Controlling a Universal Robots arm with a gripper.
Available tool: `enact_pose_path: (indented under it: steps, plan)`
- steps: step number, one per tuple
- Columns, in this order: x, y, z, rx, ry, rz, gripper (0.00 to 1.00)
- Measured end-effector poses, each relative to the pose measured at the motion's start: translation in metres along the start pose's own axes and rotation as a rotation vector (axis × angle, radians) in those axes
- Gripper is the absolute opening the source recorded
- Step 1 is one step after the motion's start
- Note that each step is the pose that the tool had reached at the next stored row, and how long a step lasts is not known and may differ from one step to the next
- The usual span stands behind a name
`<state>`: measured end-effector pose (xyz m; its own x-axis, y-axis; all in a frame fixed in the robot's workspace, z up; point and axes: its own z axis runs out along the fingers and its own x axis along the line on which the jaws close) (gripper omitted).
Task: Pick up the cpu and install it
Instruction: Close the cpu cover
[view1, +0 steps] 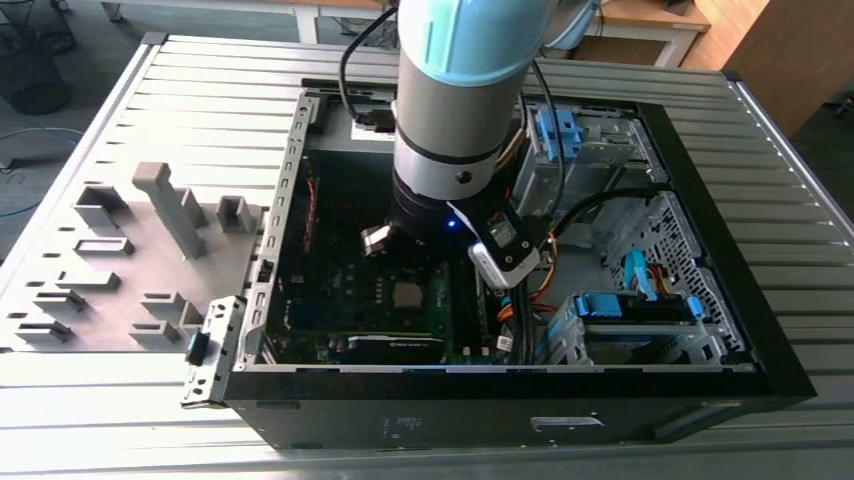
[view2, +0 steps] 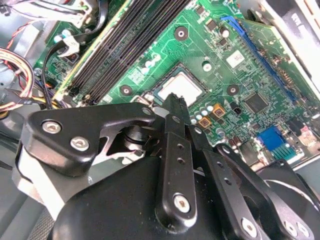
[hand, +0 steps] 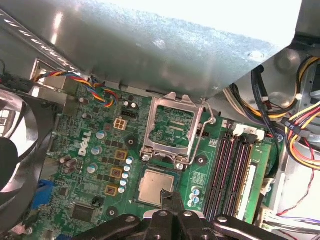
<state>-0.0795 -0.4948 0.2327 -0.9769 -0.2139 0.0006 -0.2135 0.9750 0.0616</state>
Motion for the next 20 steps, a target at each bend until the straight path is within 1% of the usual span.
enact_pose_path:
  steps: [3, 5, 7, 11, 12, 17, 20]
  plan:
    - [0.0, 0.0001, 0.0, 0.0, 0.0001, 0.0, 0.11]
    - [-0.0001, 0.0002, -0.0021, -0.0005, 0.0, 0.0, 0.11]
    - [0.0, 0.0005, -0.0064, -0.0007, -0.0001, 0.0, 0.11]
    - [0.0, 0.0012, -0.0184, -0.0016, -0.0002, -0.001, 0.11]
    - [-0.0001, 0.0013, -0.0205, -0.0017, -0.0003, -0.001, 0.11]
    - [-0.0004, 0.0013, -0.021, -0.002, -0.0004, -0.001, 0.11]
    - [-0.003, 0.0007, -0.021, -0.0019, -0.0002, -0.004, 0.11]
